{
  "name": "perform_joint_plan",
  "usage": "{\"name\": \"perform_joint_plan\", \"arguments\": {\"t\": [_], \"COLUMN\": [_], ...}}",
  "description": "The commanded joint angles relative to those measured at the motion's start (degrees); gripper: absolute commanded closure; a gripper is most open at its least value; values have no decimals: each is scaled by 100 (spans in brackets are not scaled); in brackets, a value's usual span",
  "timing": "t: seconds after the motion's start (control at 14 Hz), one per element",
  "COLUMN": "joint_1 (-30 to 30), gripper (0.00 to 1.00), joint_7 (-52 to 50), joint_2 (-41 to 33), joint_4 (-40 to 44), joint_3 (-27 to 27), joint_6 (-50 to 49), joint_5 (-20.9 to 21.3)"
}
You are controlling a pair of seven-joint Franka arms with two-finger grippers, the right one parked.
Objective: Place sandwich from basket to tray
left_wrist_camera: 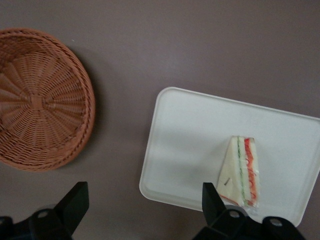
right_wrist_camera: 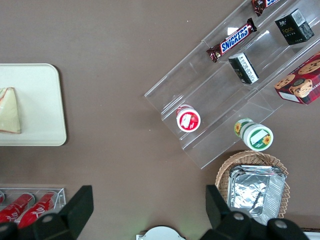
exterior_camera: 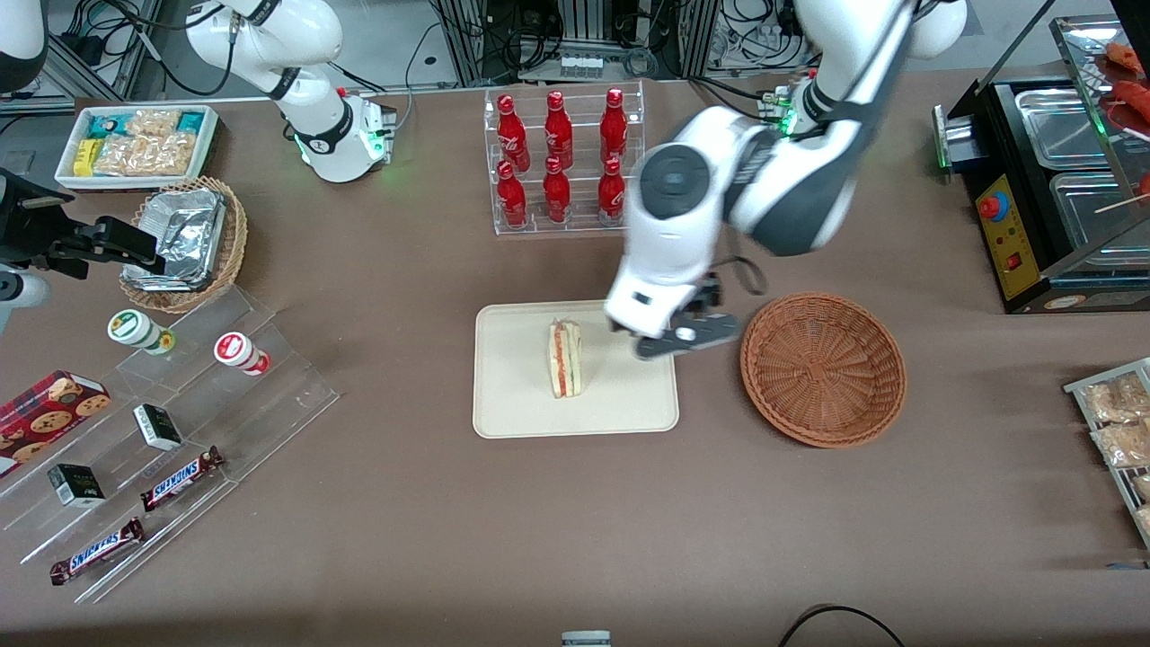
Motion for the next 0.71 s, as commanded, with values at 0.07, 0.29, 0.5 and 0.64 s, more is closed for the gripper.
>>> {"name": "perform_joint_plan", "arguments": {"t": [0.07, 0.29, 0.5, 0.64], "joint_1": [906, 1548, 2224, 2533], "gripper": [0, 0, 0, 0], "joint_7": [760, 1638, 2727, 3264], "joint_2": [-999, -1325, -1676, -1905], "joint_4": [-900, -1025, -998, -998], "joint_3": [-47, -47, -55, -55], "joint_6": [-31, -320, -653, -813], "joint_5": [-36, -36, -97, -124]}}
